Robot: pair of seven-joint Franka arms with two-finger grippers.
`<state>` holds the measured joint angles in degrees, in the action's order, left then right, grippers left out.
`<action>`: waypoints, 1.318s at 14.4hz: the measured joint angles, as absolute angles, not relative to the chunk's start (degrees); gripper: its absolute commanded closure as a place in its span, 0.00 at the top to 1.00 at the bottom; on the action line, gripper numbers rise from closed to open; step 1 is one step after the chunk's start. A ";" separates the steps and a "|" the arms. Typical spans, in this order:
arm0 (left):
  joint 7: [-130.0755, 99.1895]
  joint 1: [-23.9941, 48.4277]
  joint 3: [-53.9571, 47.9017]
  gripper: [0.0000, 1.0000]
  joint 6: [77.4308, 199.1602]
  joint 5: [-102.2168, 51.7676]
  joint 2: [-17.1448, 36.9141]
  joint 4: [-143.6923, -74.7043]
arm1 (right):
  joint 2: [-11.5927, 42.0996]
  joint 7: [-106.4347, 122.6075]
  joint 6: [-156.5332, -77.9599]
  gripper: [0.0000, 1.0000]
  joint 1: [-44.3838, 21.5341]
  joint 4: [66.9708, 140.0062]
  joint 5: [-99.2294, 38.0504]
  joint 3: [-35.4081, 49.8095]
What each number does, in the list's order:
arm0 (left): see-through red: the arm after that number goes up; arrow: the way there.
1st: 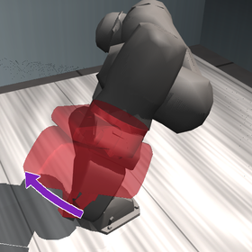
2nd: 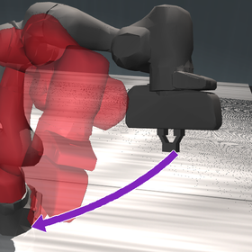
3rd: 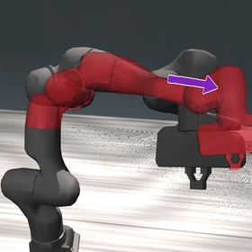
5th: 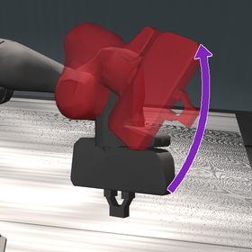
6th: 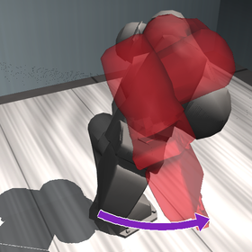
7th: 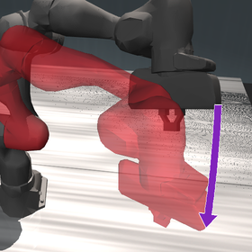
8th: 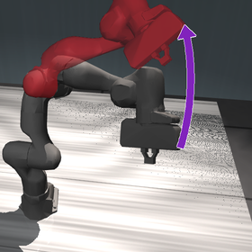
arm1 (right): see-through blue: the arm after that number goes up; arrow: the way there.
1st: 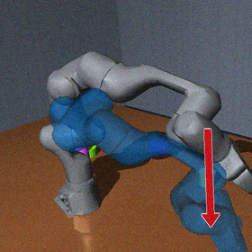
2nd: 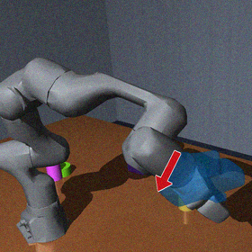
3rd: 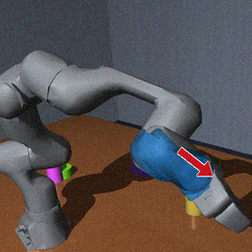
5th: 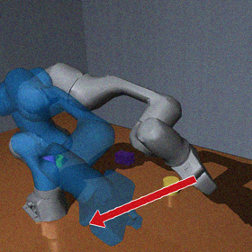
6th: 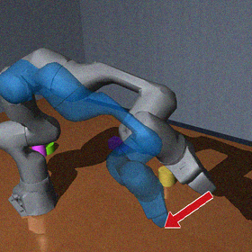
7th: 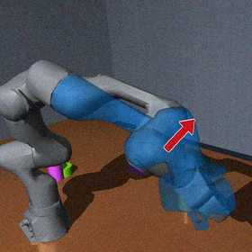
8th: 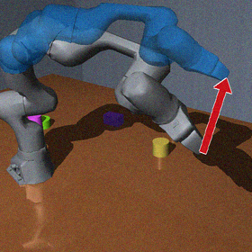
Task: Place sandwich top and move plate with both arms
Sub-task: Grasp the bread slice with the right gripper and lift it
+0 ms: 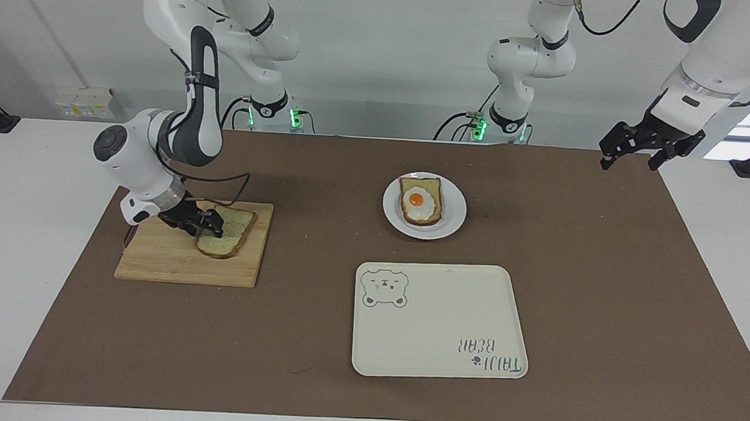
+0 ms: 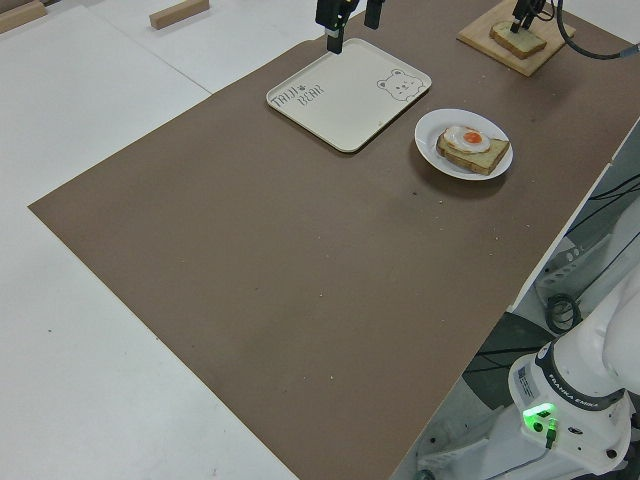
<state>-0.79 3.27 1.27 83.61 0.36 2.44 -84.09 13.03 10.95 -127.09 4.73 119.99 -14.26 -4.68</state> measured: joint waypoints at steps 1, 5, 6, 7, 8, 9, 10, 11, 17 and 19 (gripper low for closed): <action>-0.79 3.27 1.27 1.00 83.61 0.36 2.44 -84.09 | 13.02 10.95 -127.09 0.00 4.70 119.95 -14.64 -4.52; -0.79 3.27 1.27 1.00 83.61 0.36 2.44 -84.09 | 12.90 10.95 -127.09 0.00 4.68 119.86 -14.64 -4.66; -0.79 3.27 1.27 1.00 83.61 0.36 2.44 -84.09 | 12.90 10.95 -127.09 0.00 4.68 119.85 -14.64 -4.66; -0.79 3.27 1.27 1.00 83.61 0.36 2.44 -84.09 | 12.89 10.95 -127.09 0.00 4.68 119.84 -14.64 -4.66; -0.79 3.27 1.27 1.00 83.61 0.36 2.44 -84.09 | 12.87 10.95 -127.09 0.00 4.68 119.81 -14.64 -4.66; -0.79 3.27 1.27 1.00 83.61 0.36 2.44 -84.09 | 12.82 10.95 -127.08 0.00 4.68 119.72 -14.64 -4.65; -0.79 3.27 1.27 1.00 83.61 0.36 2.44 -84.09 | 12.73 10.95 -126.89 0.00 4.68 119.46 -14.64 -4.63; -0.79 3.27 1.27 1.00 83.61 0.36 2.44 -84.09 | 12.68 10.95 -126.39 0.00 4.65 118.94 -14.64 -4.52; -0.79 3.27 1.27 1.00 83.61 0.36 2.44 -84.09 | 9.94 10.95 -117.15 0.00 2.70 113.69 -14.60 -4.21; -0.79 3.27 1.27 1.00 83.61 0.36 2.44 -84.09 | 8.65 10.95 -112.39 0.00 0.67 111.48 -14.59 -4.16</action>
<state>-0.79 3.27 1.27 83.61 0.36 2.44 -84.09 8.65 10.95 -112.39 0.67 111.48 -14.59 -4.16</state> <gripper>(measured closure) 0.000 0.890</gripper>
